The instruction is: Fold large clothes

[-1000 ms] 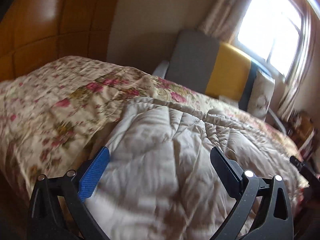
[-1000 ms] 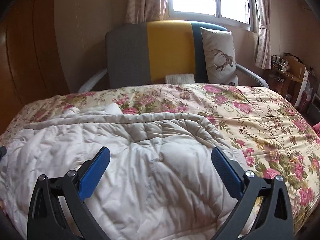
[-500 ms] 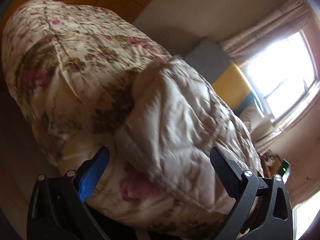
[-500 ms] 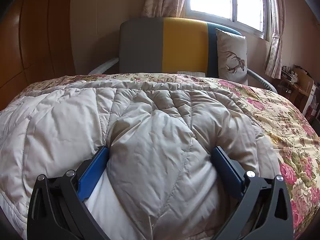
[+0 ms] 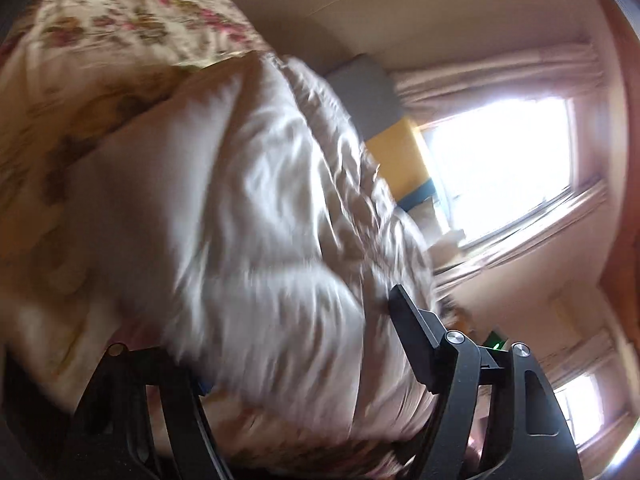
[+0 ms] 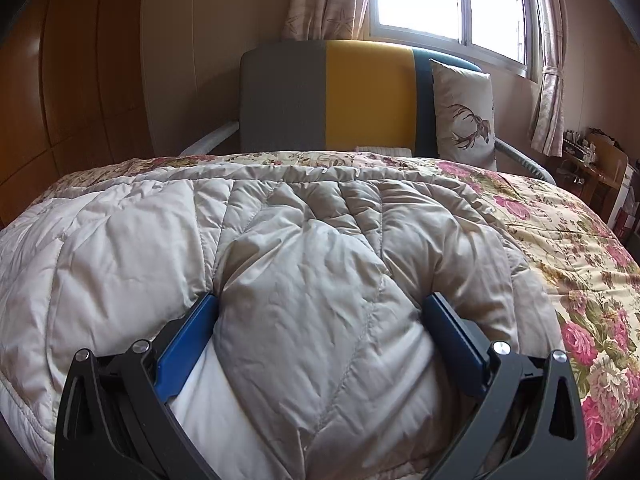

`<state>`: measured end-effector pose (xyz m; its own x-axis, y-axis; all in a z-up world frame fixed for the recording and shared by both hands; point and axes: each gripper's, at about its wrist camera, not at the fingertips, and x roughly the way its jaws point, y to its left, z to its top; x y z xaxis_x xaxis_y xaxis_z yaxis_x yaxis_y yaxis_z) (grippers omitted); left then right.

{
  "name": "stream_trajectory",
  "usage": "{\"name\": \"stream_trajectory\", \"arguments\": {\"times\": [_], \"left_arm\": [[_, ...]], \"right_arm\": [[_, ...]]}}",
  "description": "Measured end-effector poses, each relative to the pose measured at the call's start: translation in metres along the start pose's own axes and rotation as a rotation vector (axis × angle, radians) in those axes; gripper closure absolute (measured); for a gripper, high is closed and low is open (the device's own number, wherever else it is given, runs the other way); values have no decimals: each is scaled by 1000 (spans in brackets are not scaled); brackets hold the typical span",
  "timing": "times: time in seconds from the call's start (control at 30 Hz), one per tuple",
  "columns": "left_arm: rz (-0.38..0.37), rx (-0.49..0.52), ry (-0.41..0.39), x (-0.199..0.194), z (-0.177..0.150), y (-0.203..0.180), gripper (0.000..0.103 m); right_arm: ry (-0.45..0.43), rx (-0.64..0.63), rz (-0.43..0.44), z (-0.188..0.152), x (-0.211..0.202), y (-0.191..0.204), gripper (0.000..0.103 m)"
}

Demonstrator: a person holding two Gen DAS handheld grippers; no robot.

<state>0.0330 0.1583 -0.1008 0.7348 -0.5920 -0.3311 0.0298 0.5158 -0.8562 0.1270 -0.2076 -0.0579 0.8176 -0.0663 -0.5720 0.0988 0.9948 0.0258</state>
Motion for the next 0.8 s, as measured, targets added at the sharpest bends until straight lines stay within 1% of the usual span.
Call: {"name": "stream_trajectory", "arguments": {"times": [0.03,0.1,0.13,0.17,0.23,0.27,0.3,0.37,0.4,0.47,0.53,0.57,0.6,0.7,0.8], "left_arm": [[-10,-18,-13,5,5,2,32],[-67,-89,-32,18,16,6,32],[-78,-117,-42,22,19,9,37],[-73,-137,-49,25,22,12,56],[-42,-121,-41,28,27,10,70],[-43,-92,-43,26,29,6,74],[-50,-71,-48,23,31,3,75],[-67,-36,-52,14,37,-1,77],[-81,-28,-54,11,38,-3,77],[-89,-22,-54,11,41,-5,77],[-88,-19,-52,12,43,-6,77],[-90,-20,-52,14,46,-6,77],[-92,-21,-52,15,47,-5,77],[-89,-9,-46,14,44,-9,77],[-75,23,-51,11,42,-14,77]], "right_arm": [[-3,1,2,0,-1,0,2],[-11,8,10,-1,-2,-1,2],[-13,13,14,-2,-3,-2,2],[-8,18,14,-1,-4,-2,2],[35,20,-9,5,-7,0,2],[53,20,-18,10,-10,1,2],[47,22,-17,18,-14,3,2],[-6,25,-3,33,-20,8,2],[-9,15,-11,42,-18,13,2],[2,-15,-18,58,-6,24,2],[37,-78,-69,69,16,38,2],[80,-122,-110,70,32,46,2],[124,-156,-122,68,50,51,2],[154,-134,-116,58,80,50,2],[158,-137,-115,57,86,48,2]]}}
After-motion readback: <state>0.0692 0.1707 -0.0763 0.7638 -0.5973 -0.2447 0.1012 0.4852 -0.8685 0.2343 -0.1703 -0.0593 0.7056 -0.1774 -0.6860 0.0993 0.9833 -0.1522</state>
